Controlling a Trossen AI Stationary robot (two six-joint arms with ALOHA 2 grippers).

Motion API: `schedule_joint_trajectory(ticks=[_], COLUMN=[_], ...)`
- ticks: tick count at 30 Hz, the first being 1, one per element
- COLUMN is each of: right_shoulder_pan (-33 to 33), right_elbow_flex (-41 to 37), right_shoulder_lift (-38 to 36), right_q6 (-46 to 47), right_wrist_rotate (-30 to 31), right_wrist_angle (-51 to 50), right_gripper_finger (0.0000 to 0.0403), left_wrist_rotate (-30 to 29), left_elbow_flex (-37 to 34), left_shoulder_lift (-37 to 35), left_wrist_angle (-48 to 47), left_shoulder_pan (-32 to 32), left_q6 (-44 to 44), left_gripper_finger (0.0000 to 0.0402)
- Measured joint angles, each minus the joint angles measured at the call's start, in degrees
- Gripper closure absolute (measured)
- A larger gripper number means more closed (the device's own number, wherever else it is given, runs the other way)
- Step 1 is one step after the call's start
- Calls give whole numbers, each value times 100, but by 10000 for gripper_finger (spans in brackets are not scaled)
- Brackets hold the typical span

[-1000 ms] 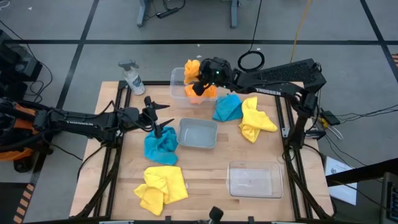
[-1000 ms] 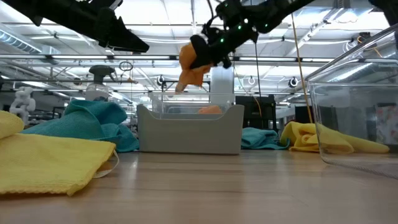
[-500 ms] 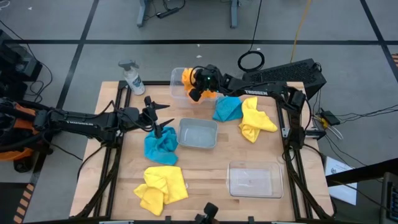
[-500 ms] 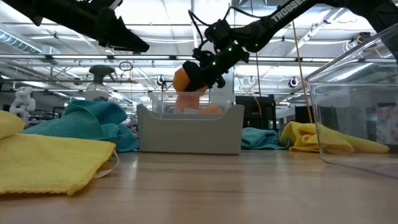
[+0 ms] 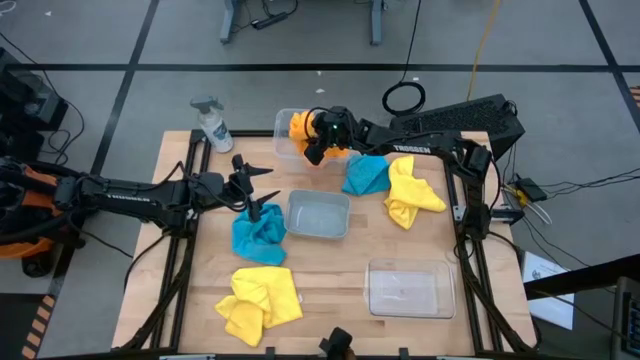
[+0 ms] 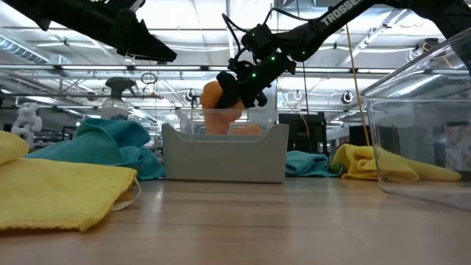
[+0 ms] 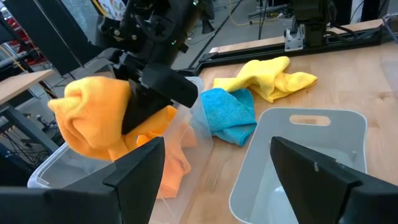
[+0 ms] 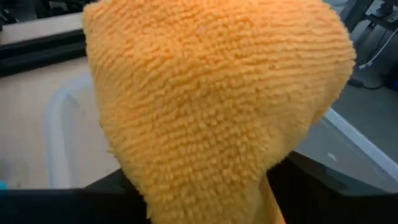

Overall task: Sort microfiber towel by color & place in baskets
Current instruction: Put the orange microfiber towel into the top transparent bin, then put the bottom blue microfiber towel into the grey bin

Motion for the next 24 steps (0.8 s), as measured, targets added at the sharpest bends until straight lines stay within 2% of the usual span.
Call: schedule_joint_trajectory(ticks=[7, 17, 24], right_shoulder_pan=[-16, -39, 61], right_elbow_flex=[0, 0, -2], right_shoulder_lift=[0, -68, -632], right_q6=[-37, -361, -204], right_wrist_rotate=[34, 61, 40], right_wrist_angle=[-289, -356, -938], right_gripper_finger=[124, 137, 147], left_wrist_rotate=[0, 81, 103], left_elbow_flex=[0, 0, 0], left_shoulder_lift=[0, 0, 0], left_wrist_angle=[0, -4, -155], left_shoulder_pan=[0, 0, 0], left_q6=[2, 2, 6], left_gripper_finger=[103, 103, 103])
